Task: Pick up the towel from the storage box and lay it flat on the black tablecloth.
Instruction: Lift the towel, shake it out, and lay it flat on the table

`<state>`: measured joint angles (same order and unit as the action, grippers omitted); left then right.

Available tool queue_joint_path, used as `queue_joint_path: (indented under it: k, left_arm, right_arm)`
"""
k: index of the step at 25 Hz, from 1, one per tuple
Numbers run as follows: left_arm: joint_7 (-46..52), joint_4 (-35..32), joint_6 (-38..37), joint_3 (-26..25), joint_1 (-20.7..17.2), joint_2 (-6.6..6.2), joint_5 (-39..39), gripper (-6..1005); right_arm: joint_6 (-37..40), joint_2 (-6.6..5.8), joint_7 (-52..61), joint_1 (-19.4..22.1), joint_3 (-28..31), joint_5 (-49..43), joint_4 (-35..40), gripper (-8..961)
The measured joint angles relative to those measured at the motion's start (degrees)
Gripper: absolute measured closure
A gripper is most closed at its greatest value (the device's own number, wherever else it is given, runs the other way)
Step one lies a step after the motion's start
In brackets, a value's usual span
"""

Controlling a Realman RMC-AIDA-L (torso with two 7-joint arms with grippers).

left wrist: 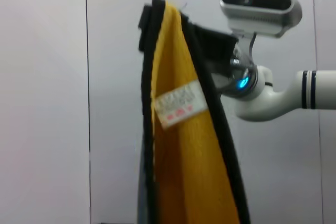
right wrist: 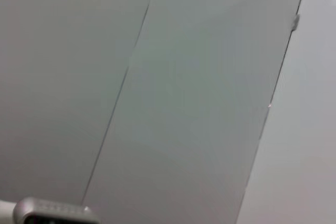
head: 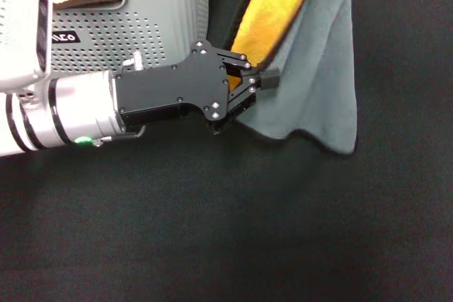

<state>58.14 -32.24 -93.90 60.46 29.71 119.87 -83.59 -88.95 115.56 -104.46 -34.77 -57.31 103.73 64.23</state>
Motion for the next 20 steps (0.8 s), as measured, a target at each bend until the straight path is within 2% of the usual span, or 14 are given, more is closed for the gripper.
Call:
queue_joint_path:
  k: [20]
  left_arm:
    - [-0.1, 2.1, 1.4, 0.0, 0.1, -0.25, -0.9, 975]
  right_arm:
    - [0.5, -0.15, 0.1, 0.7, 2.8, 4.4, 0.3, 932]
